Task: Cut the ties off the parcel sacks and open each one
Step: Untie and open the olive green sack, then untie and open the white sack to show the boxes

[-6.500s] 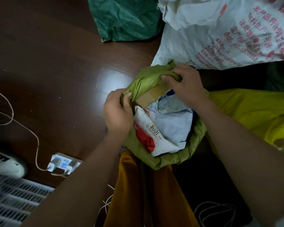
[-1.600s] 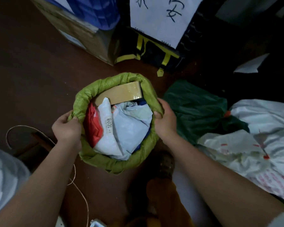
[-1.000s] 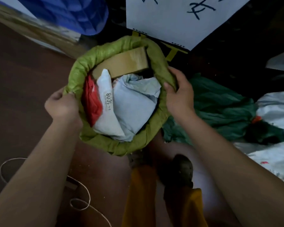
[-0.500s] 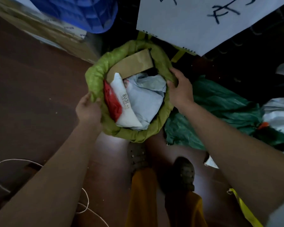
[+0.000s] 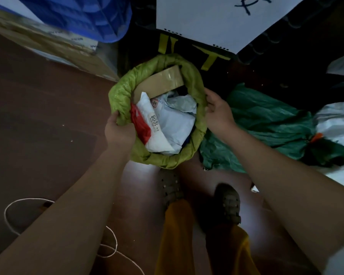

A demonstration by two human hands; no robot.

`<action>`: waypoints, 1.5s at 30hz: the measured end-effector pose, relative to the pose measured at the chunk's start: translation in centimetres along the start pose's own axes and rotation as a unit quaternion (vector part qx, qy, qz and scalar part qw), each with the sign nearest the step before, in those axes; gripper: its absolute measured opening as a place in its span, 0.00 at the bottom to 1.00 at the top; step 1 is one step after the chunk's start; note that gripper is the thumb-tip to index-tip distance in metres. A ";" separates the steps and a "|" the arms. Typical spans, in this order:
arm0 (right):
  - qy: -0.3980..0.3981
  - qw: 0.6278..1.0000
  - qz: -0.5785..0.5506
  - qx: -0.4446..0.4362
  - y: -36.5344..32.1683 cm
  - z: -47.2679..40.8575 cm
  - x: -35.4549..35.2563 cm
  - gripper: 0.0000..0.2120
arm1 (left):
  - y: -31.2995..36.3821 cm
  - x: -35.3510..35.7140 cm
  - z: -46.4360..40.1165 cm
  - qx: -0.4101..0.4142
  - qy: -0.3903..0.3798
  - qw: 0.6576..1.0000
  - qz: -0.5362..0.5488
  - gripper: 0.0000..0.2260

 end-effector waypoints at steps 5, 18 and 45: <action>0.032 0.998 -0.033 0.052 1.7 1.6 -1.9 0.28 | 1.2 0.9 2.5 -0.018 0.053 0.989 -0.138 0.24; 0.144 0.941 0.122 0.282 13.4 7.0 -15.1 0.34 | 3.5 14.7 11.4 0.202 -0.056 0.959 -0.192 0.18; 0.328 0.886 0.229 0.233 20.4 23.1 -36.1 0.52 | 7.5 36.0 34.7 0.128 -0.356 0.890 -0.253 0.12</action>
Point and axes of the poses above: each hand's wrist, its own z-axis away from the middle knuckle, its own x-axis out of the palm, y = z × x, the point moved 2 cm from there along -z, towards the middle knuckle, and after that the axes turned 1 degree about -y, right-handed, at the moved point
